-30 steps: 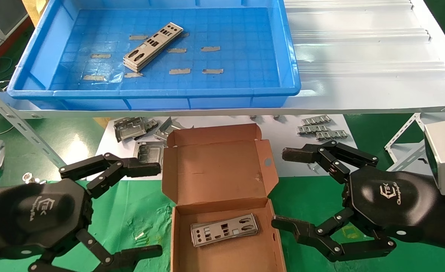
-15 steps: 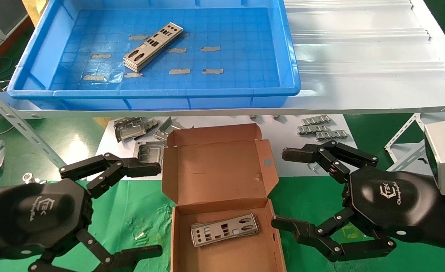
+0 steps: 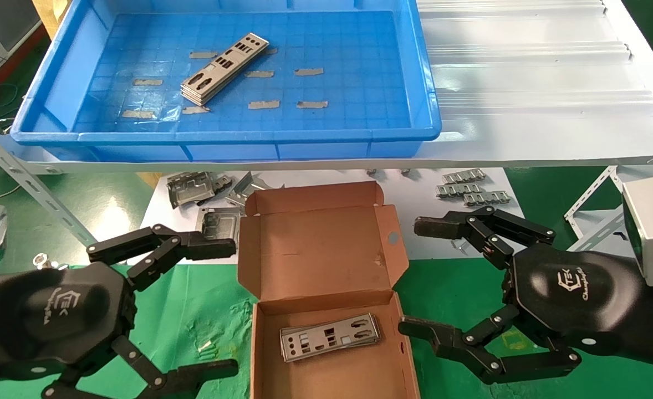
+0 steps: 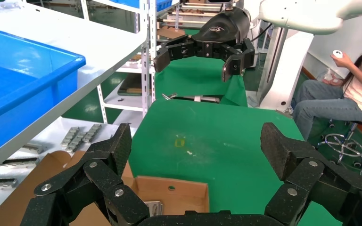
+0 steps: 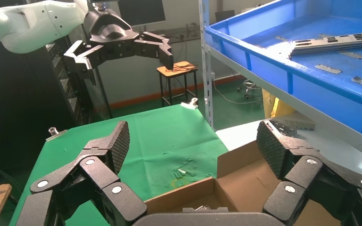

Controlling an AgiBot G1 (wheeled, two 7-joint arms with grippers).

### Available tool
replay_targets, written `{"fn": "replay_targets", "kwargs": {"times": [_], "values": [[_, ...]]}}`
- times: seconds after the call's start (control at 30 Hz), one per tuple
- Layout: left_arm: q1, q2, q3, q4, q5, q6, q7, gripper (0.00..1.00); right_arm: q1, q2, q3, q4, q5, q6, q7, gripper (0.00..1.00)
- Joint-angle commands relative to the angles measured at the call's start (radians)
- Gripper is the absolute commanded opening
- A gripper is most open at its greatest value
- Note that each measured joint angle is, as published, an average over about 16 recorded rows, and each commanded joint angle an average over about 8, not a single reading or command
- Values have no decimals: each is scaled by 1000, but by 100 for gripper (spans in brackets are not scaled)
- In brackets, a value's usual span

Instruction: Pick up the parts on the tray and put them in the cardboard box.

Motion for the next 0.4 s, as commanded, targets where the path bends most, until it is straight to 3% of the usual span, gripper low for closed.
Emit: {"fn": "replay_targets", "kwargs": {"times": [0.03, 0.4], "values": [[0, 0, 0, 0, 0, 0, 0, 100, 0, 0, 0, 0, 0, 0, 0, 100], [0, 0, 0, 0, 0, 0, 0, 100, 0, 0, 0, 0, 0, 0, 0, 100]]}}
